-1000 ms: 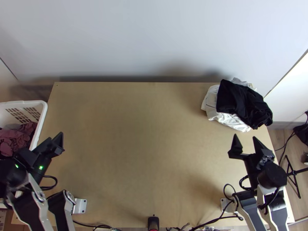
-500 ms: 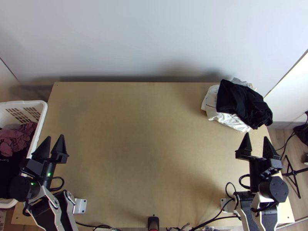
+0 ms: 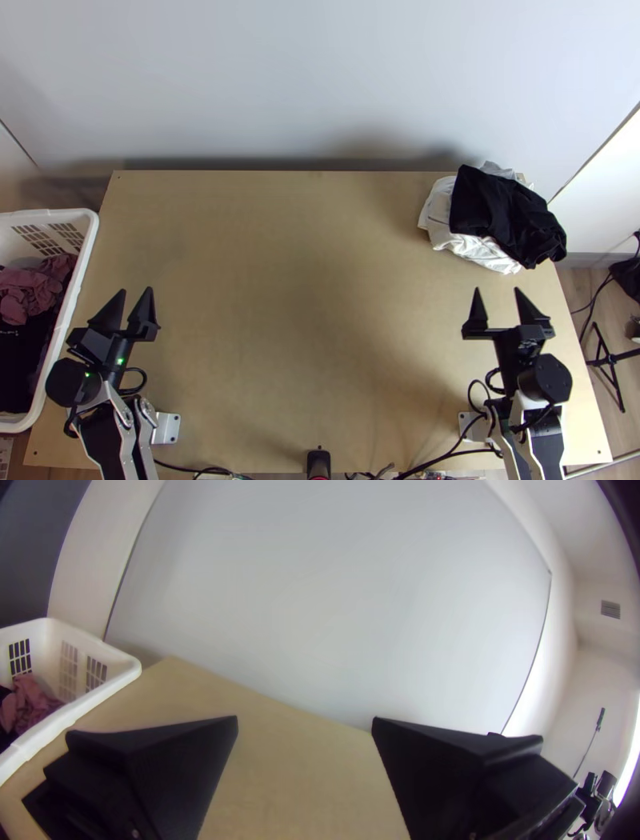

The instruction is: Fold the t-shirt

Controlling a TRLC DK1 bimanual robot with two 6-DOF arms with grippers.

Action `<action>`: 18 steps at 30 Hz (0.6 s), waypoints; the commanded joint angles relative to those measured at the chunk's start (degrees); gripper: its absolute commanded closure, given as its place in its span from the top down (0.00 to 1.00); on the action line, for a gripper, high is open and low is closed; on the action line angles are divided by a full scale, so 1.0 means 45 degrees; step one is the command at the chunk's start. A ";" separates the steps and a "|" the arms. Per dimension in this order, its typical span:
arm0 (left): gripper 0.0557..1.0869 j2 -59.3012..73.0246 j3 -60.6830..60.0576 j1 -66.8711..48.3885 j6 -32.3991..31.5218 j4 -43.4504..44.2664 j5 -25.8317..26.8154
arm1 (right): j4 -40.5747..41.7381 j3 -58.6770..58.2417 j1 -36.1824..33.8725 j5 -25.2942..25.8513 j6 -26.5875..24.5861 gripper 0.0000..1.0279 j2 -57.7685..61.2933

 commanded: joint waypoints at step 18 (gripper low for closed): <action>0.95 -0.0012 -0.0255 -0.1360 0.0473 -0.0748 -0.1253 | -0.1183 -0.0166 -0.0987 -0.0523 -0.0545 0.95 0.0046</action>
